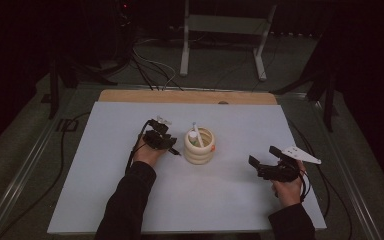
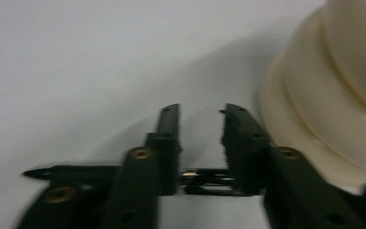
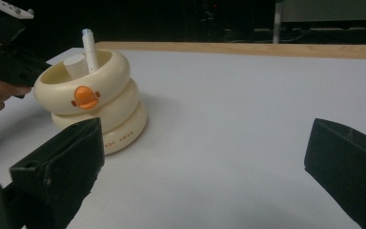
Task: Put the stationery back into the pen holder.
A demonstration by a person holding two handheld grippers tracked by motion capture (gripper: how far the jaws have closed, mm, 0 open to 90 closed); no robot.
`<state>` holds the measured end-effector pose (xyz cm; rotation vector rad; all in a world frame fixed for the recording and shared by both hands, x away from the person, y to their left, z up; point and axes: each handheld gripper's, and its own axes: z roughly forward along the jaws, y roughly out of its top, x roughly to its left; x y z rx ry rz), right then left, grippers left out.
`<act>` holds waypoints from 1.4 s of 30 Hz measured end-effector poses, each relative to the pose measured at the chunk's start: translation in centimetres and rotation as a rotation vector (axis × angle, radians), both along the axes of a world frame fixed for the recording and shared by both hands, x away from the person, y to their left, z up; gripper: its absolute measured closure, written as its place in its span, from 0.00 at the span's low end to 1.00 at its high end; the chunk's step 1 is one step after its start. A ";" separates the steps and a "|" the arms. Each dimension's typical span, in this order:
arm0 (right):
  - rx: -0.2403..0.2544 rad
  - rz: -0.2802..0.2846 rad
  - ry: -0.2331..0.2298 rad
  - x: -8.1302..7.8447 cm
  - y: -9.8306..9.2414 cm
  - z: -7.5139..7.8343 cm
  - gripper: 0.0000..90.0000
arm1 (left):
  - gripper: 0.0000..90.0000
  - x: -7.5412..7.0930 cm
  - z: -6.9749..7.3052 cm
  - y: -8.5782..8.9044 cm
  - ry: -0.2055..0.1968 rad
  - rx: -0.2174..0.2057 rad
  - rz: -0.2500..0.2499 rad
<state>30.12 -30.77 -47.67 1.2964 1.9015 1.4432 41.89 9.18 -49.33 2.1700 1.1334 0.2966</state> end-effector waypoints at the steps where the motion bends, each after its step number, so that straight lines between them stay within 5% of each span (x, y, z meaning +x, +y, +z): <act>1: 0.000 0.000 0.000 0.0 0.0 0.0 0.00 | 0.85 0.0 0.0 -0.1 0.002 -0.007 -0.006; 4: 0.000 0.000 0.001 0.0 0.0 0.0 0.00 | 1.00 -0.1 -0.1 -0.3 0.003 -0.004 -0.029; 13: 0.000 0.000 0.001 0.0 0.0 0.0 0.00 | 1.00 -0.5 -0.8 -1.5 0.044 0.003 -0.106; 42: -0.002 0.000 0.000 0.0 0.0 0.0 0.00 | 1.00 -2.0 -1.1 0.0 0.079 0.025 -0.138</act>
